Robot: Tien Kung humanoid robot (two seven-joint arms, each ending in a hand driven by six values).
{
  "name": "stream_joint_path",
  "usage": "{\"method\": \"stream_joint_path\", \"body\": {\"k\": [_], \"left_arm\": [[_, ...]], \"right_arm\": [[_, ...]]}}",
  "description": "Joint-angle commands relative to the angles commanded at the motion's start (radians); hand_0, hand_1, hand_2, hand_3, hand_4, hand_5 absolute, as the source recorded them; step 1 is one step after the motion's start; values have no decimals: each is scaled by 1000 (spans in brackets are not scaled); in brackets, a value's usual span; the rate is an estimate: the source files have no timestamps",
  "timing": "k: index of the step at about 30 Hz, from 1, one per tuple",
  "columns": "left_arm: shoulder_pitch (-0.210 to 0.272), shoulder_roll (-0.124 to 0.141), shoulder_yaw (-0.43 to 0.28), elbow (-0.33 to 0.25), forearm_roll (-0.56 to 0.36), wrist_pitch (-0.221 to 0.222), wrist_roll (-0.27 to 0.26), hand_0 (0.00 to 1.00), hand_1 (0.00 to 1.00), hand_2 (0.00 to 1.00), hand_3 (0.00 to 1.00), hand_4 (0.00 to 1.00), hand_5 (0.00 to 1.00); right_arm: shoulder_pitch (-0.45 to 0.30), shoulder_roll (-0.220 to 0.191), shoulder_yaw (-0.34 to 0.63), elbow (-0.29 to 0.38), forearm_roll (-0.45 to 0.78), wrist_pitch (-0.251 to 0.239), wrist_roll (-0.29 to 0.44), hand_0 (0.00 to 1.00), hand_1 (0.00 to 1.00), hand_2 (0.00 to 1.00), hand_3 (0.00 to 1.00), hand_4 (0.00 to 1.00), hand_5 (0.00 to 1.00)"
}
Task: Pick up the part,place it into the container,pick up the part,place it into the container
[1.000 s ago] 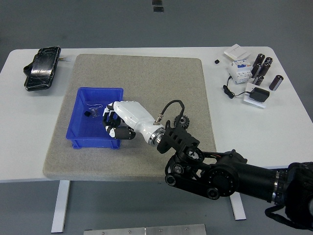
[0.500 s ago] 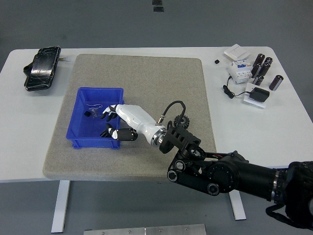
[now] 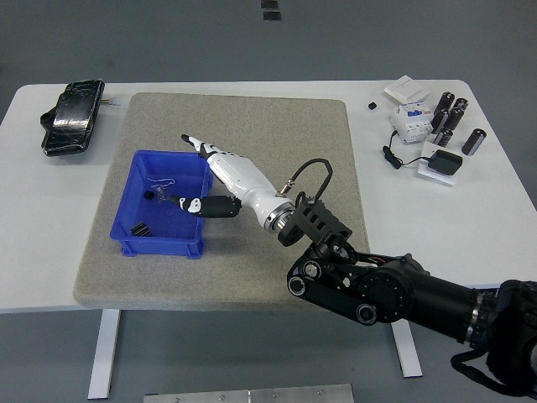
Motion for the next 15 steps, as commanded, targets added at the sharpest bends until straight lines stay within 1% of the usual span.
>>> {"method": "stream_joint_path", "body": {"k": [2, 4, 5, 8, 10, 11, 15], "left_arm": [[1, -3, 1, 0, -1, 0, -1, 676, 649, 625, 628, 704, 642], [3, -6, 1, 0, 0, 0, -1, 676, 649, 625, 628, 704, 642], [4, -7, 1, 0, 0, 0, -2, 676, 649, 622, 627, 701, 641], [9, -11, 1, 0, 1, -1, -2, 676, 649, 622, 627, 701, 641], [9, -12, -2, 0, 4, 0, -3, 676, 649, 622, 627, 701, 641], [9, -12, -3, 0, 6, -1, -3, 676, 649, 621, 620, 689, 636], [5, -12, -6, 0, 12, -2, -7, 676, 649, 621, 620, 689, 636]], "right_arm": [[-23, -3, 47, -1, -56, 24, -44, 765, 788, 837, 952, 792, 481], [-53, -25, 86, 4, -111, 39, -80, 765, 788, 837, 952, 792, 481], [-67, -39, 105, 7, -140, 46, -96, 656, 721, 794, 900, 780, 473], [-107, -90, 159, 17, -234, 80, -146, 656, 721, 794, 900, 780, 473], [-123, -116, 175, 21, -292, 105, -170, 656, 721, 794, 900, 780, 473], [-130, -127, 180, 22, -323, 117, -181, 574, 696, 786, 884, 765, 459], [-145, -153, 190, 25, -428, 160, -209, 574, 696, 786, 884, 765, 459]]}}
